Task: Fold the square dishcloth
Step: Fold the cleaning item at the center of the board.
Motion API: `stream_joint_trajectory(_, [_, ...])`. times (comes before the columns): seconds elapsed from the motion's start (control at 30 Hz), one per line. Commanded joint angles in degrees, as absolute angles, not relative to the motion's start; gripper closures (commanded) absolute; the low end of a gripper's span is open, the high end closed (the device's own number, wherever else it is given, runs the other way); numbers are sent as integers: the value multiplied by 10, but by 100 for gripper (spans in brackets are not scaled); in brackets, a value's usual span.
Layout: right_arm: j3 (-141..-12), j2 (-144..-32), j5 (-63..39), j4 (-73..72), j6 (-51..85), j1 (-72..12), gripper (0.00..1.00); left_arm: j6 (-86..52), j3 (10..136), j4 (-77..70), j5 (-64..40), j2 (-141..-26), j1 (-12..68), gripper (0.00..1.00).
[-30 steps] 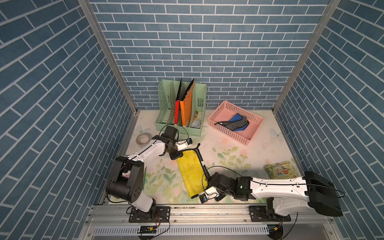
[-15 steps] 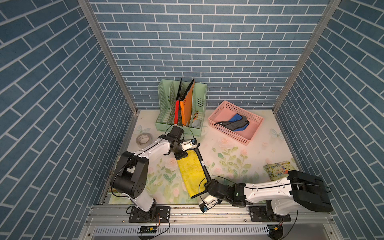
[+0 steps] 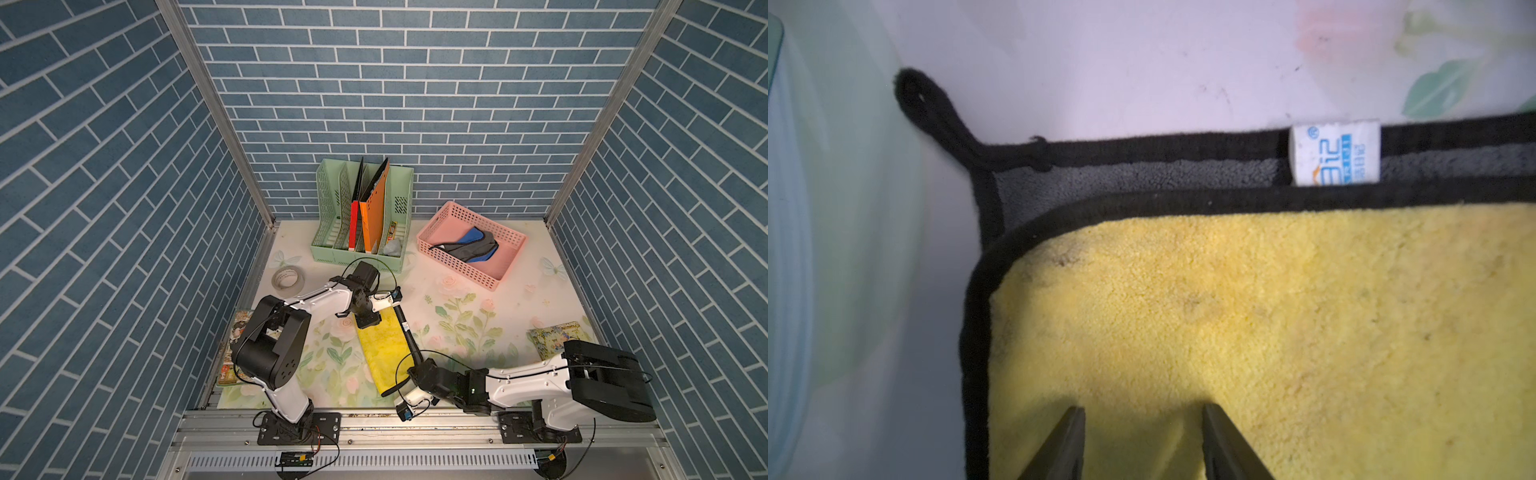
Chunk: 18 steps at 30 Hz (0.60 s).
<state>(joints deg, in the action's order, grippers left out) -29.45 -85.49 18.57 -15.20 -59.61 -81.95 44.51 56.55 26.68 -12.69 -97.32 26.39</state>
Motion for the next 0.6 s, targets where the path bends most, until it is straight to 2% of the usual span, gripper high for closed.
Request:
stream_joint_trajectory(0.0, [-328, -828, 164, -152, -523, -808, 91, 454, 570, 292, -126, -979, 266, 50])
stream_joint_trajectory(0.07, [-358, -819, 145, -114, -483, -800, 100, 458, 568, 287, -127, -974, 266, 50])
stream_joint_trajectory(0.3, [-421, -814, 59, -17, -420, -777, 100, 460, 588, 296, -179, -934, 243, 50])
stream_joint_trajectory(0.43, [-464, -826, 4, 52, -393, -752, 100, 455, 621, 328, -228, -908, 186, 50])
stream_joint_trajectory(0.57, [-493, -839, -39, 92, -361, -731, 100, 470, 594, 312, -243, -884, 123, 49])
